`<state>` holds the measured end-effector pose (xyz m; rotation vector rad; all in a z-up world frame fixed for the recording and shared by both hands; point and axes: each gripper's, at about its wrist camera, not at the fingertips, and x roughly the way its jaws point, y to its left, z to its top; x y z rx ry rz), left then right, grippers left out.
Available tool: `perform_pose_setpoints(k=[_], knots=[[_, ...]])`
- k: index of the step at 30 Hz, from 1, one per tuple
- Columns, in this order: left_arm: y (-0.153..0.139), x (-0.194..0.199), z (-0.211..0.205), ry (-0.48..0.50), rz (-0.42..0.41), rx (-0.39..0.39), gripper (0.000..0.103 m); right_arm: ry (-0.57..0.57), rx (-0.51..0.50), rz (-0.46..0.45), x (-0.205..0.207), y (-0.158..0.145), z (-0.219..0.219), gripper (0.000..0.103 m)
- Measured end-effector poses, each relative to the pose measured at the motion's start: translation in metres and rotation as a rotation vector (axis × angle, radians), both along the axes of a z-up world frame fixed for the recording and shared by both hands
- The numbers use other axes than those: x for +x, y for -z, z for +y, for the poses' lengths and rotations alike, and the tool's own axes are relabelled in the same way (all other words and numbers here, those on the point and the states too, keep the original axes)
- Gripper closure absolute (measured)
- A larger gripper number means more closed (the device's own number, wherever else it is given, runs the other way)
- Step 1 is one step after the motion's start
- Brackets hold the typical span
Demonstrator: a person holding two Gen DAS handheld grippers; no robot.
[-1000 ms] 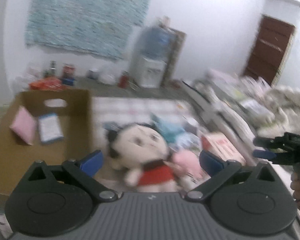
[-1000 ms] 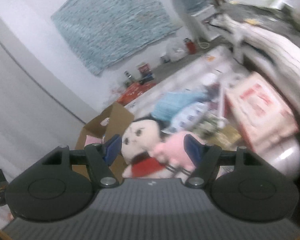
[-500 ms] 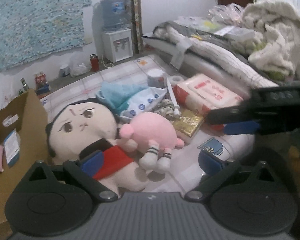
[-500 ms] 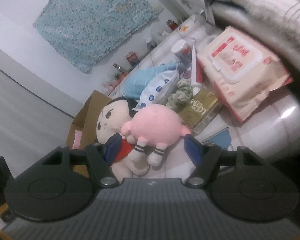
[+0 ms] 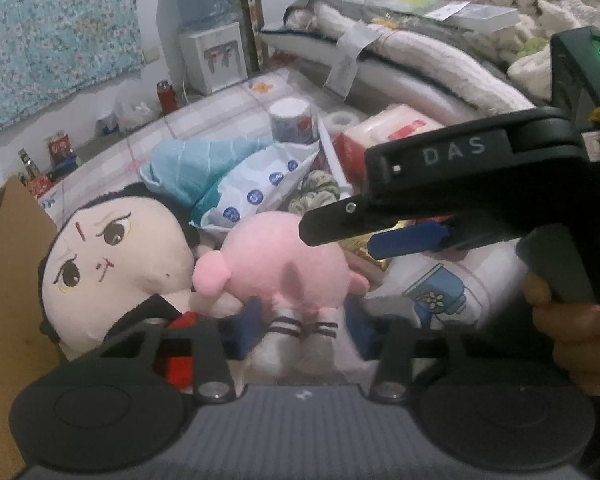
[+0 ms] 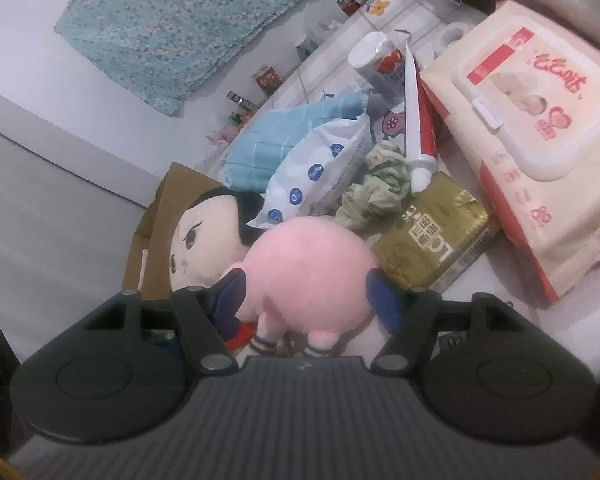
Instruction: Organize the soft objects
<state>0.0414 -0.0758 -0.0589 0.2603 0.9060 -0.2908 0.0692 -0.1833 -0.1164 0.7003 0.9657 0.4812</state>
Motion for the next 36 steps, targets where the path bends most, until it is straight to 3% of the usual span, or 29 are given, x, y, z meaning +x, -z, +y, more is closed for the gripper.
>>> perform_pose_setpoints(k=[3,12,19,22,24,26,30,36], knots=[[0.006,0.009,0.0,-0.014,0.031,-0.002,0.093,0.006,0.023,0.011,0.002,0.007,0.001,0.036],[-0.001,0.001,0.012,-0.042,0.034,-0.054,0.099,0.042,0.063,0.037,-0.012,0.014,-0.018,0.036],[-0.015,-0.024,0.013,0.007,0.052,-0.118,0.1,0.035,0.055,0.03,-0.024,0.011,-0.019,0.036],[-0.012,-0.029,0.01,0.028,0.059,-0.125,0.081,0.036,0.025,0.02,-0.024,0.008,-0.017,0.035],[-0.012,-0.03,0.013,0.02,0.055,-0.135,0.052,0.042,0.005,0.018,-0.024,0.007,-0.017,0.035],[-0.015,-0.03,0.015,0.018,0.033,-0.141,0.04,0.047,0.001,0.021,-0.024,0.007,-0.018,0.032],[-0.02,-0.024,0.012,0.023,-0.025,-0.107,0.029,0.073,0.005,0.053,-0.019,0.015,-0.022,0.03],[-0.003,-0.006,0.002,0.058,0.026,-0.058,0.026,0.047,-0.02,0.072,-0.005,0.021,-0.01,0.027]])
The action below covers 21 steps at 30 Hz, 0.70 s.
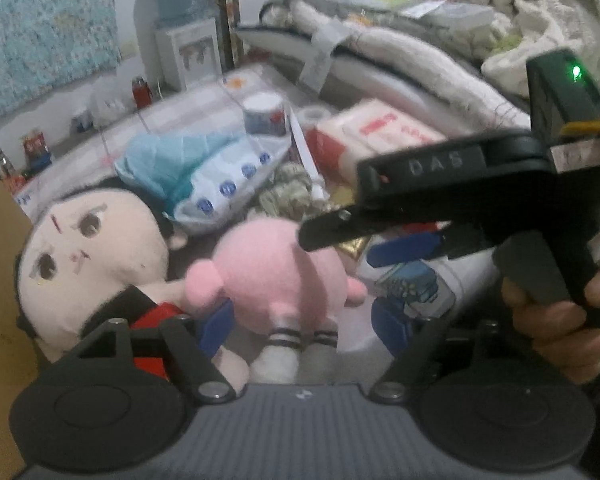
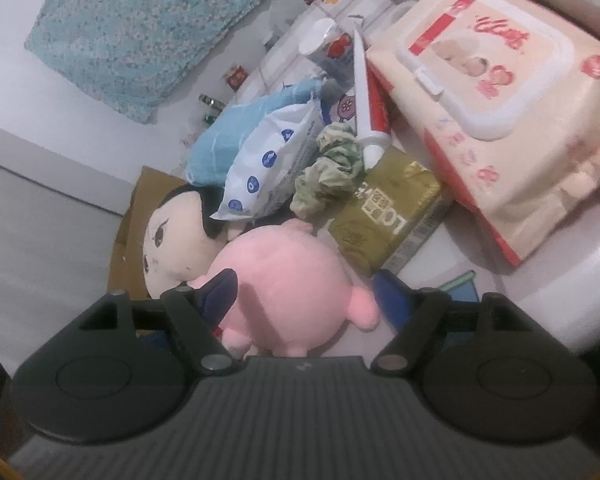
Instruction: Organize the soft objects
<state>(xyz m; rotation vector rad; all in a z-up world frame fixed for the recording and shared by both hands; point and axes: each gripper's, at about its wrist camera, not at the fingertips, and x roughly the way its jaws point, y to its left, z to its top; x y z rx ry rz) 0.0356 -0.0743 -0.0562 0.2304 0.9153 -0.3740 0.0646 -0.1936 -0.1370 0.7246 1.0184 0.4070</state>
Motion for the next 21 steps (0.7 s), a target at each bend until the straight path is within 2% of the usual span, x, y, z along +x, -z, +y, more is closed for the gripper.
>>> perform_pose_setpoints(k=[2,6,11,21], knots=[[0.008,0.005,0.0,-0.006,0.035,-0.006,0.027,-0.021,-0.016,0.007,0.006,0.002,0.006,0.025],[0.018,0.015,0.008,-0.034,0.1,-0.069,0.028,-0.044,-0.002,0.027,0.015,0.004,0.011,0.022],[0.019,0.015,0.012,-0.018,0.13,-0.148,0.031,-0.084,0.084,0.064,0.018,0.009,0.016,0.02],[0.006,-0.006,0.006,0.042,0.111,-0.225,0.031,-0.084,0.181,0.086,-0.004,0.007,0.004,0.026]])
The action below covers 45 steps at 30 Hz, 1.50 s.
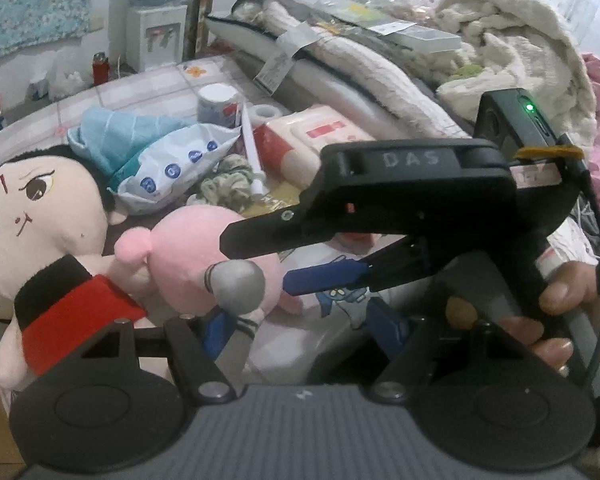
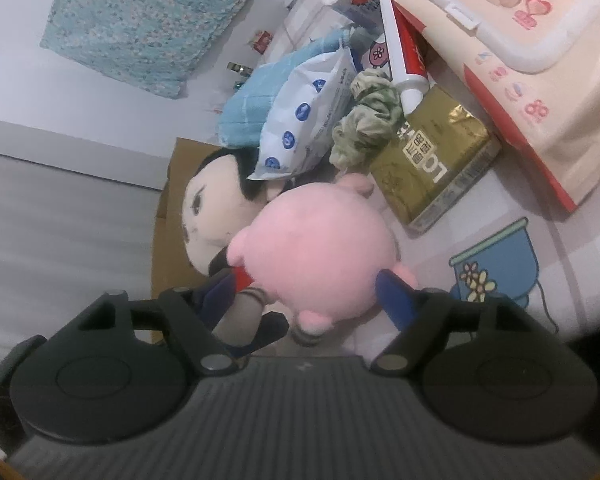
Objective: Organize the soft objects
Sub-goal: 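Close the right gripper on the pink plush toy while the left gripper approaches it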
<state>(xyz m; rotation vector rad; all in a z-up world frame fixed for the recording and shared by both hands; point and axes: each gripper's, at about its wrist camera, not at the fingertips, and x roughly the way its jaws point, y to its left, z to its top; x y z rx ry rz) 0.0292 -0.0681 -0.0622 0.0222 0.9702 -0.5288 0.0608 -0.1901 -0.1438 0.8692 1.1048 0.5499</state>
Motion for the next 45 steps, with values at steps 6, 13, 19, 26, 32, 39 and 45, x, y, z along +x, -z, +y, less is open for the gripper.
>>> perform_pose_setpoints(k=[6,13,19,26,32,39,45], knots=[[-0.002,-0.006,0.001,-0.004,-0.035,0.022,0.03,0.024,-0.051,-0.029,-0.008,-0.011,-0.009,0.026],[-0.002,-0.007,0.014,-0.04,-0.059,0.047,0.029,0.017,-0.197,-0.063,0.009,-0.027,0.002,0.024],[0.007,0.005,0.024,-0.093,-0.03,0.038,0.029,-0.049,-0.286,-0.034,0.032,-0.021,0.029,0.018],[0.014,0.011,0.027,-0.097,-0.01,0.042,0.029,-0.085,-0.309,-0.042,0.042,-0.018,0.047,0.01],[0.015,0.009,0.03,-0.093,-0.013,0.041,0.029,-0.107,-0.311,-0.072,0.039,-0.015,0.051,0.011],[0.009,0.001,0.027,-0.083,-0.031,0.05,0.029,-0.085,-0.289,-0.087,0.029,-0.015,0.044,0.02],[-0.002,-0.009,0.025,-0.071,-0.06,0.056,0.029,-0.053,-0.289,-0.097,0.017,-0.024,0.028,0.021]])
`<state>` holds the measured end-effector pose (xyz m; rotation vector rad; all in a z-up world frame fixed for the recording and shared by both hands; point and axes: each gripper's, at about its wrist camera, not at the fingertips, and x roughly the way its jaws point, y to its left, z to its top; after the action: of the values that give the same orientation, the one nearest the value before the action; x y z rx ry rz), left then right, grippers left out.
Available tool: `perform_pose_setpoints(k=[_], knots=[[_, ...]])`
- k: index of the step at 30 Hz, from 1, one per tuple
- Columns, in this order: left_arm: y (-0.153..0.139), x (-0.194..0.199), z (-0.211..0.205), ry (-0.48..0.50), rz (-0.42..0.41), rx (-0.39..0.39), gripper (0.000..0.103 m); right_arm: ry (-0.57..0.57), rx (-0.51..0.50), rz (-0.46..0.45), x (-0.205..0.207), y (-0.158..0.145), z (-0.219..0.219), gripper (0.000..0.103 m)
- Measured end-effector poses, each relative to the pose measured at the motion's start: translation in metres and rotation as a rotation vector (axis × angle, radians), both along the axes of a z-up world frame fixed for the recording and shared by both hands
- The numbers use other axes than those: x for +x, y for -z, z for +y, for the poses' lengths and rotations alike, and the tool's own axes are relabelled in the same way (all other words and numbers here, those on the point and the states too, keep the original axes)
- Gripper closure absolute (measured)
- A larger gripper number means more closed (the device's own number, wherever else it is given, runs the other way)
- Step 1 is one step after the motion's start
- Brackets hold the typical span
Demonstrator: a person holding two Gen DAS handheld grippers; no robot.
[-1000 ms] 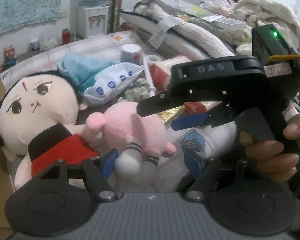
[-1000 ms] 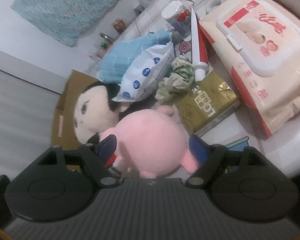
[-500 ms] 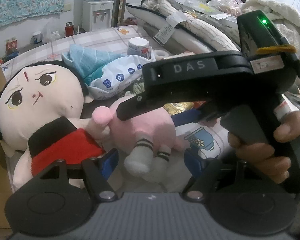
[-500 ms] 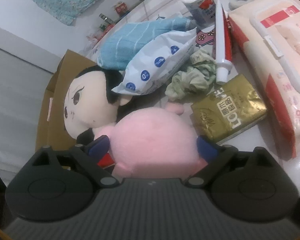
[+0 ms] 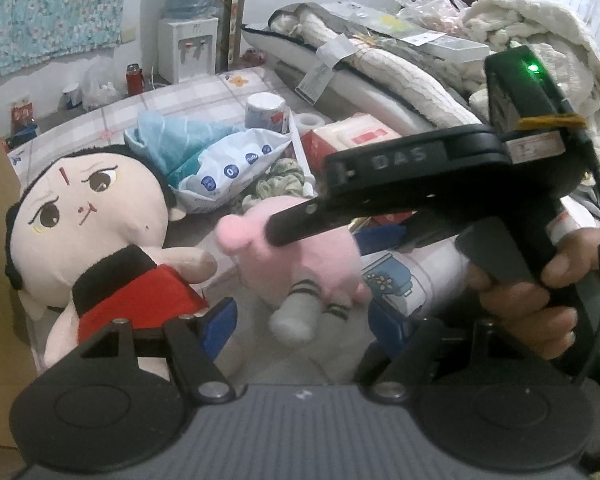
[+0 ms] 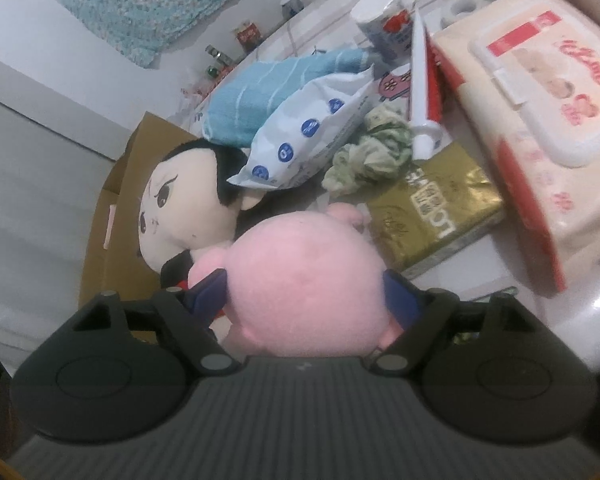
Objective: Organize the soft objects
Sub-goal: 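Close the right gripper on the pink plush toy while the left gripper approaches it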
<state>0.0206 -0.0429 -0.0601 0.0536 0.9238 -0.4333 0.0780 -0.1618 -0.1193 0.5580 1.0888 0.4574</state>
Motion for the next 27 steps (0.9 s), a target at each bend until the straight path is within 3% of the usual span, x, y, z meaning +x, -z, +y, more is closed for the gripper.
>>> perform_pose_setpoints(k=[5,11,16,27], knots=[[-0.006,-0.005,-0.001,0.004,-0.019,0.004,0.028,-0.006,-0.056,-0.054,-0.009,-0.023,-0.012,0.021],[-0.008,-0.009,0.003,-0.008,-0.028,0.0,0.027,-0.051,-0.279,-0.152,-0.015,-0.05,-0.009,0.02],[-0.006,-0.011,0.012,-0.035,-0.02,0.017,0.027,-0.081,-0.45,-0.193,-0.015,-0.053,0.005,0.017],[0.002,0.001,0.002,0.023,-0.008,-0.023,0.027,-0.028,-0.319,-0.106,-0.004,-0.037,0.004,0.013]])
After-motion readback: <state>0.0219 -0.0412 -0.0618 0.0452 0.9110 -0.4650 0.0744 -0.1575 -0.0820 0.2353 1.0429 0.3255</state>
